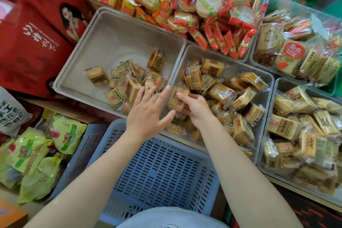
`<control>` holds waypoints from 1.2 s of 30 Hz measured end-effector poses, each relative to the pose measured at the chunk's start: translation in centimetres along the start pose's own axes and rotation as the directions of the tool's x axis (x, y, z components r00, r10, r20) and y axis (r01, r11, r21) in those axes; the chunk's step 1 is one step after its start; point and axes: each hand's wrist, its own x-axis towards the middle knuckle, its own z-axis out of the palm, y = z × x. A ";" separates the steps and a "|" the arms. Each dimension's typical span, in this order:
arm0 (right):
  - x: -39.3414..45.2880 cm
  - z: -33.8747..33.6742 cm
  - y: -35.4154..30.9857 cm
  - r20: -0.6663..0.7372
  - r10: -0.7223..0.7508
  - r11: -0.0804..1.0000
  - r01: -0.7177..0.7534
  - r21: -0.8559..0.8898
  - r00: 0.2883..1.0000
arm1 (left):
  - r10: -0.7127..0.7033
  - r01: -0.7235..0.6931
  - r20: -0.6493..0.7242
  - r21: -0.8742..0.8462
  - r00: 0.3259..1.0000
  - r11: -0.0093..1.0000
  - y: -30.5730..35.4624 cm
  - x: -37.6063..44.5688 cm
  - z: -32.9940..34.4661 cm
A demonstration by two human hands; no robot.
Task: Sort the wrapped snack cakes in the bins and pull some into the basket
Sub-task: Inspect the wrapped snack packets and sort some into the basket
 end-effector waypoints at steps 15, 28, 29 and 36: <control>-0.6 0.1 -0.8 0.080 0.069 0.987 -0.080 0.141 0.994 | 0.011 -0.012 -0.014 -0.023 1.000 1.000 -0.1 0.0 0.1; -6.1 -1.0 1.4 0.071 0.002 0.999 -0.005 0.047 0.997 | -0.071 0.083 0.061 -0.213 0.996 0.974 0.0 -0.2 -1.7; -7.1 -1.3 1.3 0.075 -0.007 0.998 0.002 0.066 0.997 | -0.113 0.112 0.015 -0.298 0.993 0.948 0.2 -0.6 -2.4; -14.7 -1.6 1.3 0.272 -0.126 0.992 0.123 0.027 0.954 | -0.365 0.433 0.326 -0.860 0.872 0.269 5.0 -6.6 -7.1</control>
